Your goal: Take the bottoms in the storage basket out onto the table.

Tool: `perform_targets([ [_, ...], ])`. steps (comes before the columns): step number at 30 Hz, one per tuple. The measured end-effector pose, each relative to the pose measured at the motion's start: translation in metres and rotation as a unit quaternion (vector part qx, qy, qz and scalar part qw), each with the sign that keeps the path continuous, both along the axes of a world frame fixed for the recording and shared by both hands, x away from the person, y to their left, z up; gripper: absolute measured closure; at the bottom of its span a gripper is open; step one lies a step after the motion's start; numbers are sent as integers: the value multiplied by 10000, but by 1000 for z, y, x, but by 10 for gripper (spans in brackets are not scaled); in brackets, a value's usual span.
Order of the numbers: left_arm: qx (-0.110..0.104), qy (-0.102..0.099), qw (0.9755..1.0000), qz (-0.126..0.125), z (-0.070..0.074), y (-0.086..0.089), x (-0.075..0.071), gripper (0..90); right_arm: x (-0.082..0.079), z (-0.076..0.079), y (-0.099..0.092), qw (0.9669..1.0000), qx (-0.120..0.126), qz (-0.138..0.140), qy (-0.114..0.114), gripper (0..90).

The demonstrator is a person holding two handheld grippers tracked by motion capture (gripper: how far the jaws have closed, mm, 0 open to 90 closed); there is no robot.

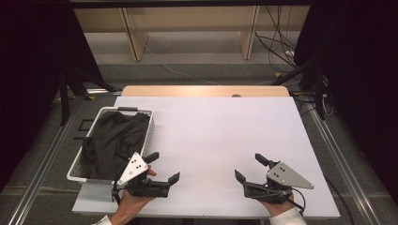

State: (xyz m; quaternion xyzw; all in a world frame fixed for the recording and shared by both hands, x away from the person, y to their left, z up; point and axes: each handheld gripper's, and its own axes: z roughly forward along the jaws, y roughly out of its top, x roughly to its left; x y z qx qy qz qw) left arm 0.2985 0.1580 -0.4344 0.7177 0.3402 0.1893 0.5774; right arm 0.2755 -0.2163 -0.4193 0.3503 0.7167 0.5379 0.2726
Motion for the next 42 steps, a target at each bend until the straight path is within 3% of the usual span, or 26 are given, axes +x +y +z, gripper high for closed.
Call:
perform_targets([
  [12, -104, 114, 9999, 32, 0, 0, 3, 0, 0, 0, 1, 10000, -45, 37, -35, 165],
  [13, -351, 356, 9987, 32, 0, 1, 5, 0, -1, 0, 1, 10000, -33, 30, -30, 165],
  [15, -371, 365, 9986, 97, 1, 1, 4, 3, -1, 0, 1, 10000, -35, 40, -52, 165],
  [16, -163, 214, 9996, 64, 2, -1, 2, 4, -1, 0, 1, 10000, -31, 36, -61, 165],
  [19, -32, 222, 9997, 0, 3, -7, 0, 4, 0, 0, 1, 10000, -33, 52, -43, 165],
  [20, 45, 351, 9993, -93, 4, -14, -1, 3, 0, -1, 2, 10000, -34, 72, -44, 165],
  [21, 45, 351, 9993, -93, 4, -14, -1, 2, 0, -1, 2, 10000, -34, 72, -44, 165],
  [23, 301, 294, 9990, -116, 7, -24, -1, 2, -1, -1, 2, 9999, -74, 85, -21, 165],
  [28, 345, 282, 9989, -130, 15, -30, 1, 2, -1, -1, 3, 9999, -92, 84, -35, 165],
  [35, 407, 321, 9986, 115, 26, -25, 11, 13, 0, -2, 3, 9999, -102, 67, -8, 165],
  [37, 605, 555, 9961, 316, 32, -25, 18, 17, 0, -2, 3, 9999, -79, 75, 25, 165],
  [38, 605, 555, 9961, 316, 32, -25, 18, 16, 0, -2, 3, 9999, -69, 82, 41, 165],
  [40, 688, 828, 9933, 418, 38, -24, 28, 16, 0, -2, 3, 9999, -81, 83, 40, 165],
  [41, 688, 828, 9933, 418, 38, -24, 28, 16, 0, -2, 3, 9999, -82, 80, 39, 165],
  [42, 799, 945, 9915, 393, 44, -24, 36, 16, 1, -2, 3, 9999, -76, 69, 29, 165],
])
